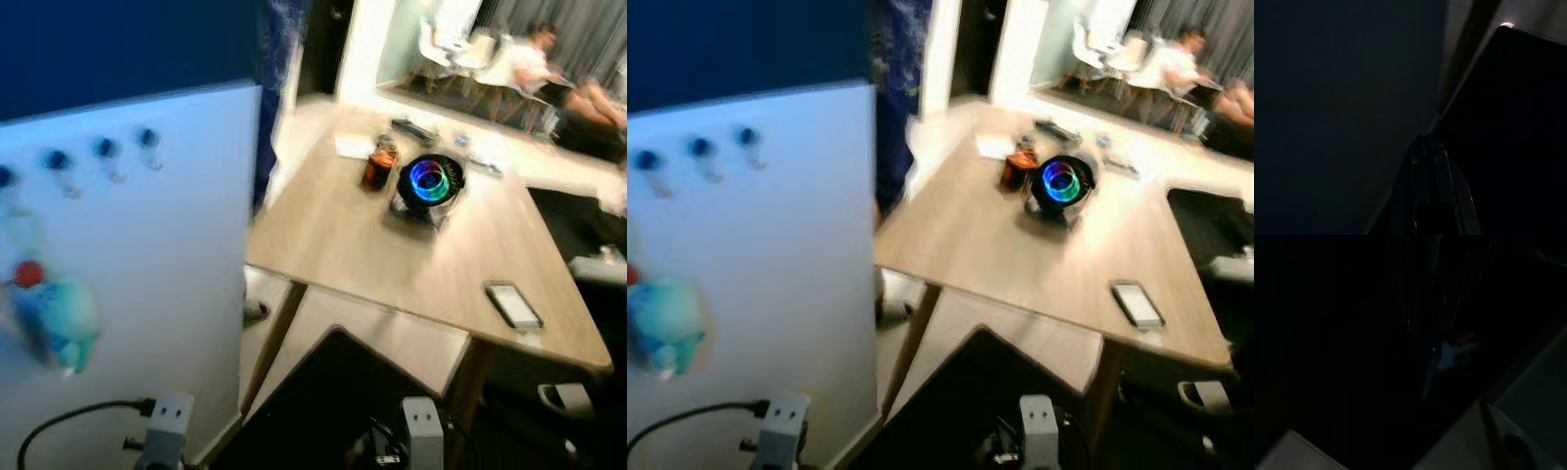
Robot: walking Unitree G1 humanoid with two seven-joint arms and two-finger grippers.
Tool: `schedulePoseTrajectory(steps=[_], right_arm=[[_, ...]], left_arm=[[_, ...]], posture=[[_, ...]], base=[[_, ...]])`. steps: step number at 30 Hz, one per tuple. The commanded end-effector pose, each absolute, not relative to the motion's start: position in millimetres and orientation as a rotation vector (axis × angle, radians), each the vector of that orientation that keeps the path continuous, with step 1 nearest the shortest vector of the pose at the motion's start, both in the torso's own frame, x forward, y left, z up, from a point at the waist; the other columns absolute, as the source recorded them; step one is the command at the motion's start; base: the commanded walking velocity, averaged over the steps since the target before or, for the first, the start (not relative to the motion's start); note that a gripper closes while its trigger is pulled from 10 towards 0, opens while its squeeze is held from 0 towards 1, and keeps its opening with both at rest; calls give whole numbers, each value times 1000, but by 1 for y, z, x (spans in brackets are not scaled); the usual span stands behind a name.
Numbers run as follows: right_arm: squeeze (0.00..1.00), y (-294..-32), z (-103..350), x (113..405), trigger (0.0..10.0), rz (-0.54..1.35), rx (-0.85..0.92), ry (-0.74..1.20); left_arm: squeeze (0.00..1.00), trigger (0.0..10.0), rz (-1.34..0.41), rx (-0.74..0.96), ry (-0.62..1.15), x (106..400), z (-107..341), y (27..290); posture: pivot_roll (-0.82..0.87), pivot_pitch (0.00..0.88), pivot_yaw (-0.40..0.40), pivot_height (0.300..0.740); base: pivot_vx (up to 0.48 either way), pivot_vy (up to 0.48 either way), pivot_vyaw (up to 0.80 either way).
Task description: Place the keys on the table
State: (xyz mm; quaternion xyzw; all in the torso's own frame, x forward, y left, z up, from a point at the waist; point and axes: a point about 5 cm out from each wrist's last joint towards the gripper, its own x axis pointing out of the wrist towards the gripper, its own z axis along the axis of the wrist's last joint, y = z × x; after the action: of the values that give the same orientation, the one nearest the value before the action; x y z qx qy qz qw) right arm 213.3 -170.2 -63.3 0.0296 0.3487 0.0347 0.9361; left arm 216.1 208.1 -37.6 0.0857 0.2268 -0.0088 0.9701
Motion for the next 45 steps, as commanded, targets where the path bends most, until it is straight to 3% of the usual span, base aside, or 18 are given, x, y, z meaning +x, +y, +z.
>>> schedulePoseTrajectory(steps=[1, 27, 45], right_arm=[[0, -176, -63, 213, 10000, 64, 43, 714], [0, -175, -62, 215, 10000, 68, 45, 707], [0, -186, -52, 228, 10000, 151, -44, 680]], left_arm=[[0, 10000, -29, 161, 468, 214, -40, 205], [0, 10000, 36, 103, 457, 217, -38, 207], [0, 10000, 75, 74, 431, 217, -40, 195]], posture=[[120, 48, -75, 740], [113, 49, -76, 740], [97, 29, -175, 740]], base=[[0, 0, -800], [0, 0, -787], [0, 0, 0]])
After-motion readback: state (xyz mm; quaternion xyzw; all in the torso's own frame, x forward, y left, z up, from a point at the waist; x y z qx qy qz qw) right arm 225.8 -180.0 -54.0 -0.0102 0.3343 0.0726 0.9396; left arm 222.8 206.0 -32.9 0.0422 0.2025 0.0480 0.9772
